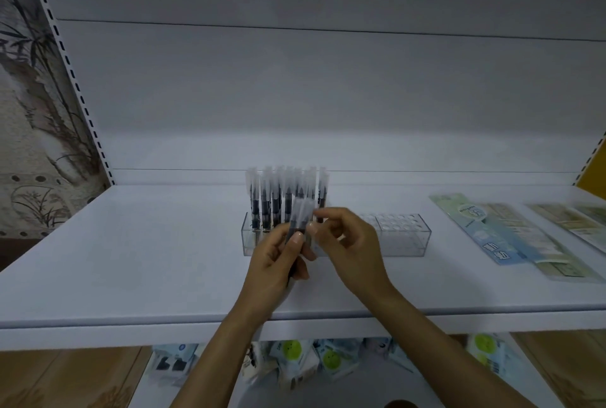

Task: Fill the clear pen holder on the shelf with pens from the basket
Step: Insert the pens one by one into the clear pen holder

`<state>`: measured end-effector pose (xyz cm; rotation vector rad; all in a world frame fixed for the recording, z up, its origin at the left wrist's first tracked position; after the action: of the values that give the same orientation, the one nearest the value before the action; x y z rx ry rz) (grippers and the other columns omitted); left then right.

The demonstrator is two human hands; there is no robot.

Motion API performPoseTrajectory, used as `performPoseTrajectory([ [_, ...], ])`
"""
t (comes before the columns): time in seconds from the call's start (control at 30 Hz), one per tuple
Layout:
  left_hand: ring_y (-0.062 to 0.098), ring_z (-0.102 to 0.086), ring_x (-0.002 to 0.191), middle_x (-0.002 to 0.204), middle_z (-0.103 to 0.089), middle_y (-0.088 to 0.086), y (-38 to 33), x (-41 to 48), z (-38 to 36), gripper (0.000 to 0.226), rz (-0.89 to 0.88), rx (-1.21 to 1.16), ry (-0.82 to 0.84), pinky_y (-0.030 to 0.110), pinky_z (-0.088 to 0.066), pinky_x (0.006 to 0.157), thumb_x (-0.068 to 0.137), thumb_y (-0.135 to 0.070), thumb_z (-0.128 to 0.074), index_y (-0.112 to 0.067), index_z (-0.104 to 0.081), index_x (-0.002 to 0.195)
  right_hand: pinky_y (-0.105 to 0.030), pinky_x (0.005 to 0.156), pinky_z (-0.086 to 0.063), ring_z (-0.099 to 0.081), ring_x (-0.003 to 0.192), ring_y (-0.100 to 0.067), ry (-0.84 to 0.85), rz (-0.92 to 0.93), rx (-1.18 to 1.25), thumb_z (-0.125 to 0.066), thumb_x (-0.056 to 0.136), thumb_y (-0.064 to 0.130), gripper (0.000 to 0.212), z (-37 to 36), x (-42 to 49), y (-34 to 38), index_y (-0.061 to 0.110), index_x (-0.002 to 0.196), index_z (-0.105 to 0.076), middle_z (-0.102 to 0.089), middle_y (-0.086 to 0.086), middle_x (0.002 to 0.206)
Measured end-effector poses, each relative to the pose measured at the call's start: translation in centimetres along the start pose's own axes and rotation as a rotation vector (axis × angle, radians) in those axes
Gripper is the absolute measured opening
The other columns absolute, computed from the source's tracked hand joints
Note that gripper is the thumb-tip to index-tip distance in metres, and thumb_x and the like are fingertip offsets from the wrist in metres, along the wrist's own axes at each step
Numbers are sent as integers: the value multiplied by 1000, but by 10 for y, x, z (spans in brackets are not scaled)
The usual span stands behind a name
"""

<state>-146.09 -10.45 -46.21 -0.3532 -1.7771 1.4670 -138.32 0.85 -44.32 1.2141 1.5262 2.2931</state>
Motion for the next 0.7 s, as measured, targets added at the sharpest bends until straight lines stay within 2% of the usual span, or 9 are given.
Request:
performPoseTrajectory([
  [0.07, 16, -55, 54, 71, -63, 1, 0, 0, -1, 32, -10, 24, 26, 28, -45, 53, 93, -27, -45, 0, -59, 106, -21, 59, -45, -56, 63, -10, 74, -25, 41, -68, 86, 25, 7, -4, -2, 2, 18, 83, -67, -62, 5, 66],
  [0.13, 16, -55, 54, 71, -63, 0, 0, 0, -1, 30, -9, 29, 28, 26, -46, 52, 94, -26, -46, -1, -60, 104, -21, 59, -44, -53, 60, -8, 67, -52, 76, -68, 86, 17, 11, -5, -1, 4, 12, 77, -67, -59, 7, 63],
  [0.33, 12, -50, 50, 73, -64, 1, 4, 1, -1, 24, 17, 30, 44, 22, -42, 49, 90, -29, -48, -16, -61, 106, -24, 55, -48, -59, 69, -14, -61, -186, 237, -61, 91, 15, 10, 6, 9, 11, 14, 88, -70, -68, -12, 84],
  [0.47, 8, -45, 44, 72, -63, 5, 7, 2, 0, 20, 1, 1, 30, 19, -38, 45, 90, -25, -51, -14, -62, 103, -22, 62, -51, -64, 74, -12, 52, -185, 155, -66, 87, 11, 13, 2, 5, 10, 22, 93, -67, -69, -7, 84],
  [0.53, 11, -52, 46, 75, -66, 4, 5, 1, 0, 23, 5, 2, 5, 25, -41, 47, 91, -26, -50, -12, -63, 103, -21, 66, -53, -65, 75, -9, 69, -198, 172, -66, 86, 8, 20, 2, 5, 10, 23, 98, -66, -68, -4, 83],
  [0.6, 16, -57, 47, 82, -70, 3, 4, 1, 0, 27, 46, -1, -45, 31, -42, 51, 94, -29, -45, -12, -62, 108, -21, 67, -55, -66, 76, -7, -3, -237, 244, -64, 87, 5, 27, 8, 13, 12, 20, 109, -63, -68, -4, 87],
  [0.7, 9, -39, 38, 73, -66, 0, 6, 3, 2, 30, 56, -59, -133, 21, -34, 40, 100, -26, -37, -12, -60, 112, -22, 67, -57, -70, 81, -11, -183, -261, 336, -65, 86, 6, 41, 25, 28, 16, 20, 123, -53, -70, -6, 94],
])
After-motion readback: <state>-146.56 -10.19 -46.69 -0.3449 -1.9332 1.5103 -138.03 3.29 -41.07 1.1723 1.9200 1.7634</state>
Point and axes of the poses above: each hand's wrist, its own x-axis towards the middle knuckle, its own z-axis out of the back of the hand, y = z × x, the point moved 1 cm from there along x, towards the middle knuckle
